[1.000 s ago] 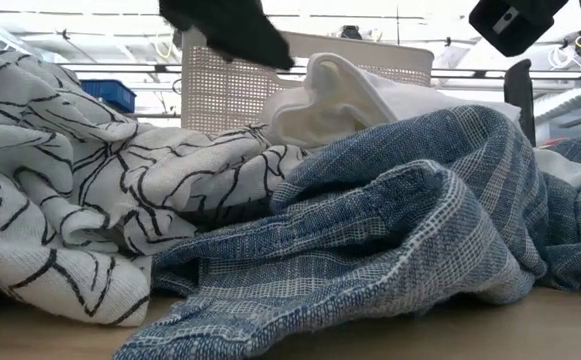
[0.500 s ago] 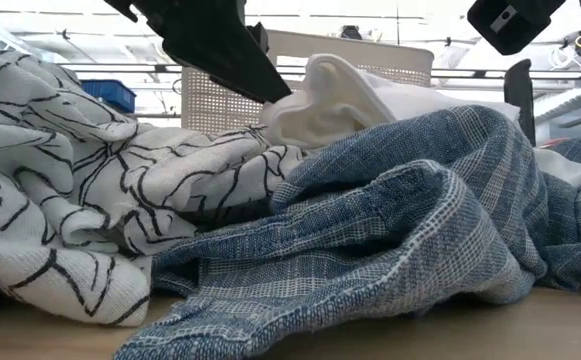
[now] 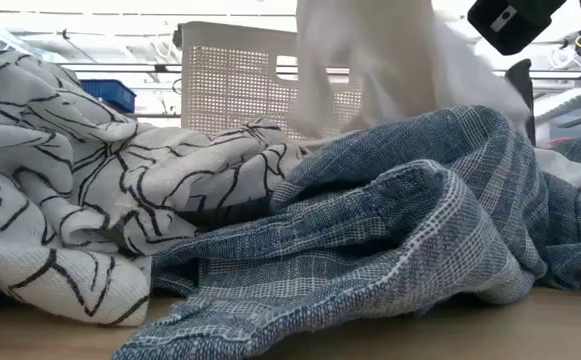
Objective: Sort clothes
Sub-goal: Put the white cloth into the white laundry bin
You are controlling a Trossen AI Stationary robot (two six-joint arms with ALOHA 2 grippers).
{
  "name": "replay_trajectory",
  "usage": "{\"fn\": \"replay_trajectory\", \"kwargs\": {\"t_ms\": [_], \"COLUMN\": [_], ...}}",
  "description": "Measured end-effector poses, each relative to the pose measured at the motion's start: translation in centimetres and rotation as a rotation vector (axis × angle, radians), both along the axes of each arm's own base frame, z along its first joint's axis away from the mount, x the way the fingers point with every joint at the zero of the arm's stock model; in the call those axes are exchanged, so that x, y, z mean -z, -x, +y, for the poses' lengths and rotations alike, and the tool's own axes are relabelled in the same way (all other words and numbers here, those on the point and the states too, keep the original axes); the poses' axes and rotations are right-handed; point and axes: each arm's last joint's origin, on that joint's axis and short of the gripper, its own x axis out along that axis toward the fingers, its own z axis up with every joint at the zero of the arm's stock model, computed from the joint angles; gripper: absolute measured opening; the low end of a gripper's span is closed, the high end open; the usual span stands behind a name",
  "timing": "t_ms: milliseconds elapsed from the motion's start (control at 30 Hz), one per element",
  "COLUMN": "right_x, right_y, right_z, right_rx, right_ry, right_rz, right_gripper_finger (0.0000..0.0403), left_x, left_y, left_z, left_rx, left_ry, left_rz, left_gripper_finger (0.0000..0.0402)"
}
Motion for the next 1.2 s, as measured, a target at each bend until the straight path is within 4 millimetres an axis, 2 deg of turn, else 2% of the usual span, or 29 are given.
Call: {"fn": "replay_trajectory", "kwargs": {"t_ms": [167, 467, 567, 667, 767, 1000, 1100, 1200], "right_x": [0.0, 0.0, 0.0, 0.0, 0.0, 0.0, 0.0, 0.0], "right_y": [0.0, 0.0, 0.0, 0.0, 0.0, 0.0, 0.0, 0.0], "right_z": [0.0, 0.0, 0.0, 0.0, 0.0, 0.0, 0.0, 0.0], "right_rx": [0.0, -0.001, -0.001, -0.002, -0.002, -0.002, -0.002, -0.002], "right_ry": [0.001, 0.001, 0.001, 0.002, 0.002, 0.002, 0.002, 0.002], "right_rz": [0.0, 0.001, 0.001, 0.001, 0.0, 0.0, 0.0, 0.0], "right_gripper_finger": [0.0235, 0.0235, 0.0235, 0.0235, 0.0235, 0.0235, 0.0235, 0.0235], "left_x": [-5.1, -12.4, -14.8, -17.2, -18.9, -21.6, -21.6, -20.8], "left_y": [0.5, 1.9, 2.6, 3.3, 3.7, 3.6, 3.2, 2.7], "left_z": [-0.5, -1.2, -1.2, -0.6, 0.6, 4.7, 7.3, 10.4], "left_rx": [-0.028, -0.003, -0.061, -0.189, -0.332, -0.517, -0.589, -0.636], "left_ry": [-0.072, -0.126, -0.162, -0.204, -0.27, -0.293, -0.335, -0.381], "left_rz": [-0.1, -0.234, -0.287, -0.348, -0.372, -0.409, -0.366, -0.266], "left_gripper_finger": [0.0004, 0.0003, 0.0003, 0.0003, 0.0002, 0.0002, 0.0002, 0.0002]}}
